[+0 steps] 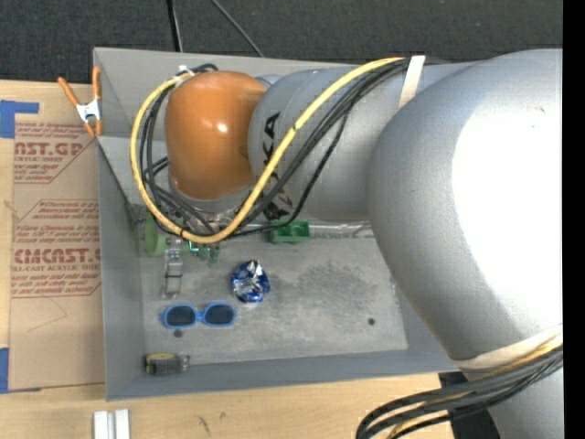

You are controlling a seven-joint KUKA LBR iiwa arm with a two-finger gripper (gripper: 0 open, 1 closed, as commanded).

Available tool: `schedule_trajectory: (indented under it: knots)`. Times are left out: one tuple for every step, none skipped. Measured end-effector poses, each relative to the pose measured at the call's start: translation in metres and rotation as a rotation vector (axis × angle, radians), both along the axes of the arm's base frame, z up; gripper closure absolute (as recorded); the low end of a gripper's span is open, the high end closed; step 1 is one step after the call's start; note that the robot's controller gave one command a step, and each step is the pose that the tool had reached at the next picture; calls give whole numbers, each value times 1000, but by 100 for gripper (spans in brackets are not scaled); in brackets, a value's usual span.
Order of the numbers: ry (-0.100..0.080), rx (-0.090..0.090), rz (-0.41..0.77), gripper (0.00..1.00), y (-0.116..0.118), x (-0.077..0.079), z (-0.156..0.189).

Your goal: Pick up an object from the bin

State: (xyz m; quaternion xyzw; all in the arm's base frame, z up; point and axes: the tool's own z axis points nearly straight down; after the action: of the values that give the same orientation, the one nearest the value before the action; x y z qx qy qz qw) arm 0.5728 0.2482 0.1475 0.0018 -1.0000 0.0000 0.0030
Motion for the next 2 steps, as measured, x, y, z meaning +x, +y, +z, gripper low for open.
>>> schedule_trajectory:
  knots:
    - [0,0,286,0,-33,-52,-77]
    - [-6,3,285,100,-32,-50,-75]
